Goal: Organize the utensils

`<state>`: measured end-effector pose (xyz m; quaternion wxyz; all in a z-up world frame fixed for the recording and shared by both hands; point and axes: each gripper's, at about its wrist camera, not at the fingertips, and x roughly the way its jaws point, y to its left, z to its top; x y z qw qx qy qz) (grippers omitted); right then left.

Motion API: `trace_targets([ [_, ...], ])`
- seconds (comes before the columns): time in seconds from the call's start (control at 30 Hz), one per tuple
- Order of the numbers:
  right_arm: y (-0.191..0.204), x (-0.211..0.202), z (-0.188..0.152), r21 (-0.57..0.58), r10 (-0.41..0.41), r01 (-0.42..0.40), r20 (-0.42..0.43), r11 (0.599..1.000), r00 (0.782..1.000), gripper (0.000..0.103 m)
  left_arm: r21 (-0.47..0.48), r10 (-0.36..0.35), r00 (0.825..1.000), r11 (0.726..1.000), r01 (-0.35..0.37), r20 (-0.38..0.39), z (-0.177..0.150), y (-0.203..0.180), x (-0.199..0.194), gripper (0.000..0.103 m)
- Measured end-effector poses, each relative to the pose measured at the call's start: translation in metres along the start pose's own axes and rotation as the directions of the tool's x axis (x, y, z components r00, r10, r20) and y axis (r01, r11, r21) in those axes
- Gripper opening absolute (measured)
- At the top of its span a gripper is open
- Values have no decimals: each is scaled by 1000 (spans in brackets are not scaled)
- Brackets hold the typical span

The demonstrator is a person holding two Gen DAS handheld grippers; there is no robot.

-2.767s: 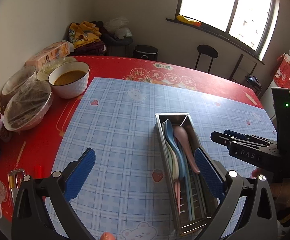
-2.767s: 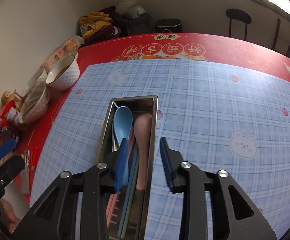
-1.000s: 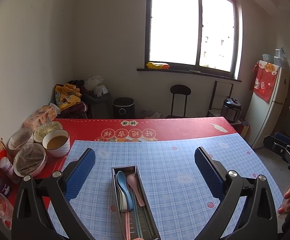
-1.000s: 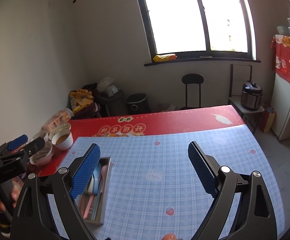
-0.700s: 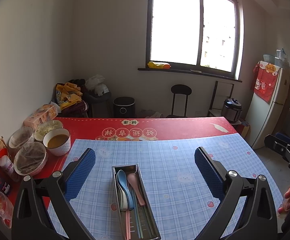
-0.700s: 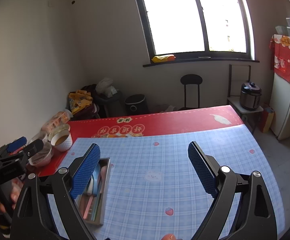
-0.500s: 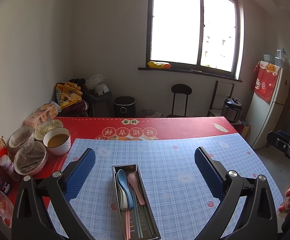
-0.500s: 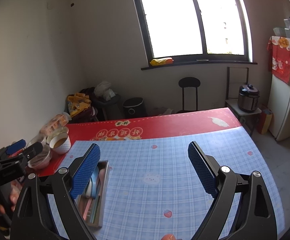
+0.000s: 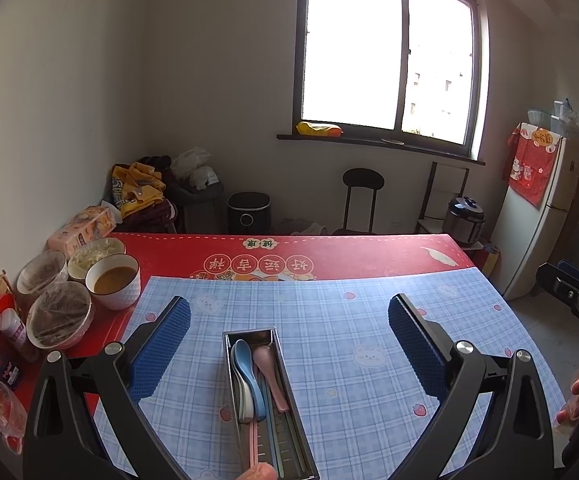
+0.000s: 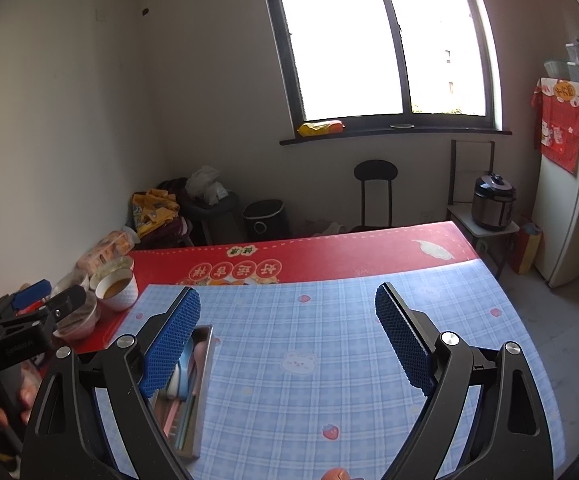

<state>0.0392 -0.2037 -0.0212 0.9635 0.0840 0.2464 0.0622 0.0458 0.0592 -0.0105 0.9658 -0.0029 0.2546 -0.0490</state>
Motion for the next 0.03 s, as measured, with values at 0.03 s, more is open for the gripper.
trace_targets([
  [0.03, 1, 0, 0, 0, -1, 1, -1, 1000, 1000, 86, -1, -1, 1000, 1000, 1, -1, 0, 0, 0, 97],
])
